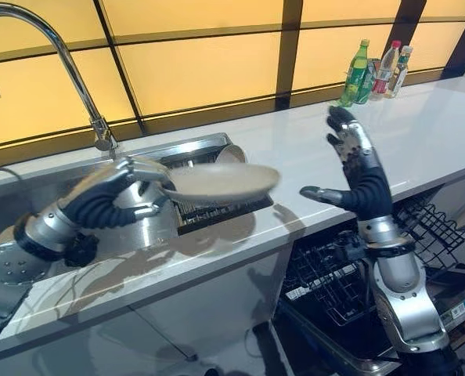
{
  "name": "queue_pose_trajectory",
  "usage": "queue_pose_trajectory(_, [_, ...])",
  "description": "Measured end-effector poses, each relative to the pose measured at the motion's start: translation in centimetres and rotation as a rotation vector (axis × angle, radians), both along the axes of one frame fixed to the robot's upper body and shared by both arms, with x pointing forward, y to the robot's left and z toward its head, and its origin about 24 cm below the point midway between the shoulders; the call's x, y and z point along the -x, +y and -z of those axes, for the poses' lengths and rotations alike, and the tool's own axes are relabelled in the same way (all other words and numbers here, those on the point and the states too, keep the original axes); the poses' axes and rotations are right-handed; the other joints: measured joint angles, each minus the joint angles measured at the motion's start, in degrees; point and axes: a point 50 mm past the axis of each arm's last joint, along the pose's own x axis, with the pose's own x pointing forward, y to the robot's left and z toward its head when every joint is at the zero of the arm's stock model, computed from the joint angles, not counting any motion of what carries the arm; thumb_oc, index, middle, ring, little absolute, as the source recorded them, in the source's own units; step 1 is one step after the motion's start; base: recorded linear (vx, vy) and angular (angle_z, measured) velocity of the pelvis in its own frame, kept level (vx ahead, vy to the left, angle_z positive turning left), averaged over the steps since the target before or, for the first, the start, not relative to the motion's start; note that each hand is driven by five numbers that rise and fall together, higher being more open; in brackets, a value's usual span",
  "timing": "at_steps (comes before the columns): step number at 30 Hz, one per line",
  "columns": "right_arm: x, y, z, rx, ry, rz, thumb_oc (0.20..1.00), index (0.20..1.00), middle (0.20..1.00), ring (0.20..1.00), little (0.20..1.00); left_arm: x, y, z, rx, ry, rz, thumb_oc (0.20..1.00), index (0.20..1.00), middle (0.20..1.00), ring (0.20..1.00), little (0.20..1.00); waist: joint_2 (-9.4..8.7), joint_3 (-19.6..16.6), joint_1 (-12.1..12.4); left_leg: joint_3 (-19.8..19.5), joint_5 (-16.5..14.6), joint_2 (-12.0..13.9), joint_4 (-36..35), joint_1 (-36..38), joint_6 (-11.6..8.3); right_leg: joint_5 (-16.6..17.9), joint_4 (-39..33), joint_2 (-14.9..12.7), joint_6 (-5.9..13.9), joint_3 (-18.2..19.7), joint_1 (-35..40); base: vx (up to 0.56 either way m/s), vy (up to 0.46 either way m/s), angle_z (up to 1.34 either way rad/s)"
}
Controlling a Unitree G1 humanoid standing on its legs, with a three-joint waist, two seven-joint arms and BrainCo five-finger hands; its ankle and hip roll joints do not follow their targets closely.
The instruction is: Pick up plates and place into dishwasher.
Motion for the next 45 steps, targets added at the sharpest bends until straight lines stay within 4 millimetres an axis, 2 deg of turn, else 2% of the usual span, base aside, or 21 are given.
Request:
queue_pose_trajectory(5, [-0.1,0.8,-0.2,0.049,0.002,-0.058,1.0,1.0,1.0,1.0,1.0,-0.3,0.0,0.2,0.007,0.112,0.047,0.2,0.2,0.2,0.2,0.2,-0.33,-0.8,0.2,0.0,0.0,-0.3,-0.6,-0.2,-0.04,0.4,-1.1,0.0,-0.07,-0.3,0.3,-0.05,-0.024,0.01])
queue_pose_trajectory(8, [-0.3,2.1,0.3,0.112,0.042,-0.145,1.0,1.0,1.0,1.0,1.0,-0.4,-0.6,0.5,0.002,0.157,0.09,0.2,0.2,0.2,0.2,0.2,-0.46,-0.9,0.1,-0.2,0.0,-0.3,-0.7,-0.3,-0.04,0.4,-1.6,-0.1,-0.09,-0.6,0.6,-0.03,-0.001,0.05])
queue_pose_trajectory(11, [-0.3,3.4,0.9,0.187,0.081,-0.242,1.0,1.0,1.0,1.0,1.0,-0.5,-1.2,0.1,-0.002,0.143,0.121,0.2,0.2,0.2,0.2,0.2,-0.48,-0.9,0.1,-0.5,0.0,-0.4,-0.7,-0.6,-0.05,0.4,-1.8,-0.1,-0.09,-1.0,0.7,-0.01,0.015,0.08])
queue_pose_trajectory(18, [-0.3,4.2,0.1,0.366,0.078,-0.354,1.0,1.0,1.0,1.0,1.0,-0.5,-1.2,-0.1,-0.01,0.135,0.123,0.2,0.2,0.2,0.2,0.2,-0.72,-1.2,0.9,-0.9,0.0,-0.6,-0.5,-0.9,-0.07,0.5,-2.4,-0.2,-0.09,-1.6,1.1,0.0,0.006,0.03])
queue_pose_trajectory(28, [-0.7,3.1,-0.9,0.249,0.051,-0.276,1.0,1.0,1.0,1.0,1.0,-0.5,-1.2,-0.2,-0.002,0.135,0.126,0.2,0.2,0.2,0.2,0.2,-1.67,-1.8,1.5,-1.0,0.0,-0.7,-0.5,-0.8,-0.06,0.5,-2.4,-0.3,-0.09,-1.7,1.2,0.0,0.0,0.0])
queue_pose_trajectory(33, [-1.1,0.0,-2.9,0.018,-0.085,-0.025,1.0,1.0,1.0,1.0,1.0,-0.5,-1.2,-0.2,0.037,0.145,0.142,0.2,0.2,0.2,0.2,0.2,-1.65,-1.8,1.5,-0.9,0.0,-0.6,-0.7,-0.4,-0.06,0.5,-2.6,-0.3,-0.11,-1.6,1.3,0.0,0.0,0.0])
queue_pose_trajectory(36, [-0.9,-1.7,-3.3,-0.098,-0.141,0.094,1.0,1.0,1.0,1.0,1.0,-0.4,-1.3,-0.1,0.037,0.15,0.152,0.2,0.2,0.2,0.2,0.2,-1.61,-1.8,1.4,-0.8,0.0,-0.6,-1.1,0.2,-0.05,0.5,-2.9,-0.4,-0.11,-1.6,2.0,0.0,0.0,0.0])
queue_pose_trajectory(41, [-0.5,-2.7,-2.6,-0.143,-0.132,0.141,1.0,1.0,1.0,1.0,1.0,-0.7,-1.0,-0.1,0.041,0.157,0.132,0.2,0.2,0.2,0.2,0.2,-1.14,-2.1,1.1,-0.7,0.0,-0.6,-1.2,0.2,-0.04,0.5,-3.0,-0.4,-0.11,-1.5,2.0,0.0,0.0,0.0])
queue_pose_trajectory(45, [-0.4,-3.2,-2.3,-0.193,-0.129,0.164,1.0,1.0,1.0,1.0,1.0,-0.9,-0.6,-0.3,0.051,0.148,0.107,0.2,0.2,0.2,0.2,0.2,-0.91,-2.3,-0.3,-0.5,0.0,-0.5,-1.2,0.3,-0.04,0.5,-3.0,-0.4,-0.12,-1.4,2.0,-0.01,-0.002,-0.01])
